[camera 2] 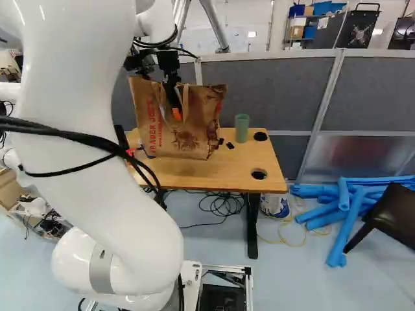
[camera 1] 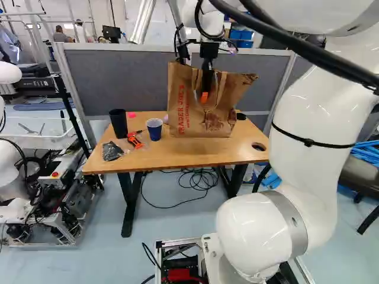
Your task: Pick up the bag on the ground and place it on the table
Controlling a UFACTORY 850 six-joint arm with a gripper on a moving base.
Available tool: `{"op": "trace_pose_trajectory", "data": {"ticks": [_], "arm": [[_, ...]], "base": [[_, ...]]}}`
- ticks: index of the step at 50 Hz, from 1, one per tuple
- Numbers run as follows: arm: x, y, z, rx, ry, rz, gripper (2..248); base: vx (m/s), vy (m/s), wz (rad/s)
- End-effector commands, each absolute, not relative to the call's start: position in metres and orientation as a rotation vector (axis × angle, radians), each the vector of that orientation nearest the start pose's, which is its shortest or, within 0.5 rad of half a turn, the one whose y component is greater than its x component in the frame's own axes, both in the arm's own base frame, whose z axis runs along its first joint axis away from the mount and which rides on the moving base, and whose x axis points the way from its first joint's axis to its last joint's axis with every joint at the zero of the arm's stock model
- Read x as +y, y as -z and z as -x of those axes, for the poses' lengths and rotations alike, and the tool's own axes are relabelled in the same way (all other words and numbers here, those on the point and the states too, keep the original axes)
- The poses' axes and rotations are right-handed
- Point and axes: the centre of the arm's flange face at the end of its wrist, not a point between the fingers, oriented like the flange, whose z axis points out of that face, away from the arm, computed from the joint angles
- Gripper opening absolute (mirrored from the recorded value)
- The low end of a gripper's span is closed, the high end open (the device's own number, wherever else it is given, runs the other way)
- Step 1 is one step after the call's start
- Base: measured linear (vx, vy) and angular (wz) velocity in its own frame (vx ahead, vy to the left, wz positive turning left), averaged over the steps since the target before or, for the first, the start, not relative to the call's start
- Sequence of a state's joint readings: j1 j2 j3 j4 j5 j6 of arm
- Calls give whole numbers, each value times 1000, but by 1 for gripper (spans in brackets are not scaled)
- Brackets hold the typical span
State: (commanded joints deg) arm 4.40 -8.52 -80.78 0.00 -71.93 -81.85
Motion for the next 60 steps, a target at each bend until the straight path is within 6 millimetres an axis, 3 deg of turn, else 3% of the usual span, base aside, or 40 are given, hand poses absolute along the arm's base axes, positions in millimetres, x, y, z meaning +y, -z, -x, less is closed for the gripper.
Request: {"op": "trace_pose_trajectory", "data": {"ticks": [18,60], "arm": [[39,-668,-511,-2146,-5,2291,18],[42,-601,-542,-2097,-137,2238,18]], "base": [[0,0,0],[0,0,0]]}}
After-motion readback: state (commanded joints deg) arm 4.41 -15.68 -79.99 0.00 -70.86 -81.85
